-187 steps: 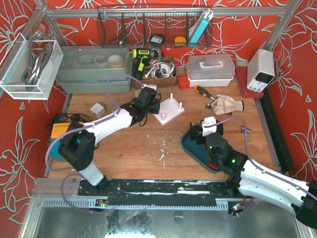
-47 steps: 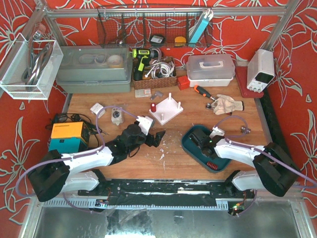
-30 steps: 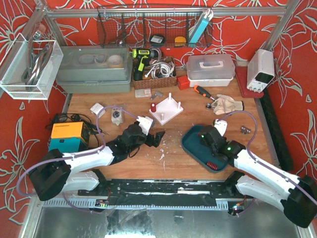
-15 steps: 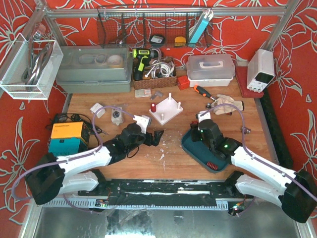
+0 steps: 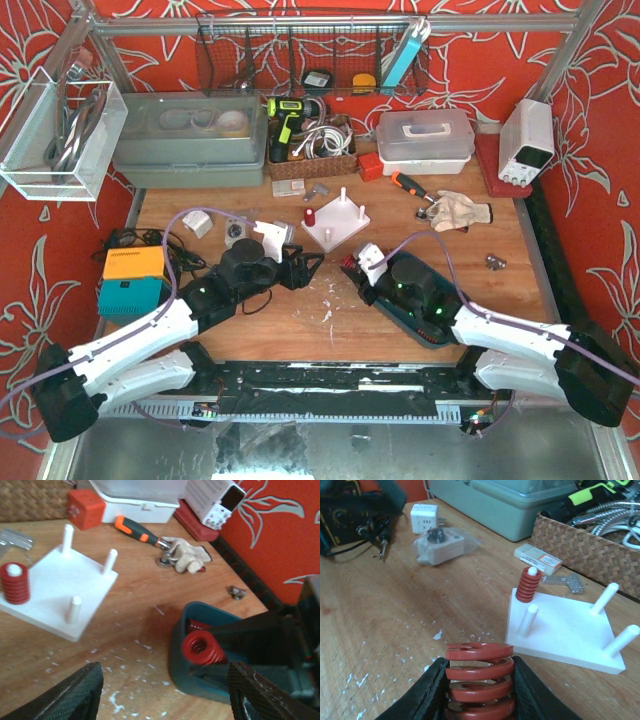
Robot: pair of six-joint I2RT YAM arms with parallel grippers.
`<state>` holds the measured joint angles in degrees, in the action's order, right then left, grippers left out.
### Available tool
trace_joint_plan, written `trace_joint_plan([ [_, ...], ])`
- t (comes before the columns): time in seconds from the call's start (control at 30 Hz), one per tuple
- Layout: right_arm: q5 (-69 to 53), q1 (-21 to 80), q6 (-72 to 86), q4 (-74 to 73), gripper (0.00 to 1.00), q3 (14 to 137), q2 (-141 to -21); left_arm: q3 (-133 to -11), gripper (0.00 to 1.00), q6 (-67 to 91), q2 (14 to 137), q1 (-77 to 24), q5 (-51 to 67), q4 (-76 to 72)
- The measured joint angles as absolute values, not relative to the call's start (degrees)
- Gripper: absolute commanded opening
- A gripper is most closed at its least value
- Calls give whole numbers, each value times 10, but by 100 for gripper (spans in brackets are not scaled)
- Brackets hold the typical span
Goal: Install the large spring
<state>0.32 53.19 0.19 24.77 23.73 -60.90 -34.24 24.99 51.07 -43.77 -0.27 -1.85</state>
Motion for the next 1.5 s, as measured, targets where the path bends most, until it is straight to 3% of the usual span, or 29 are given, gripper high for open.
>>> trace_joint_plan([
  [0.17, -12, 550, -46, 307, 0, 190, -612, -362, 52, 244, 536, -438, 65, -4],
  [0.47, -10, 585, -103, 364, 0, 181, -612, -426, 54, 230, 642, -438, 193, 16],
  [0.6, -4, 589, -114, 370, 0, 178, -609, -430, 60, 230, 651, -438, 207, 23],
  [0.8, 5, 590, -122, 378, 0, 175, -607, -430, 60, 232, 660, -438, 213, 27],
  [1.3, 6, 595, -132, 391, 0, 168, -607, -419, 41, 271, 679, -431, 256, -2],
  [1.5, 5, 596, -133, 394, 0, 168, -611, -412, 17, 276, 679, -429, 258, -6],
])
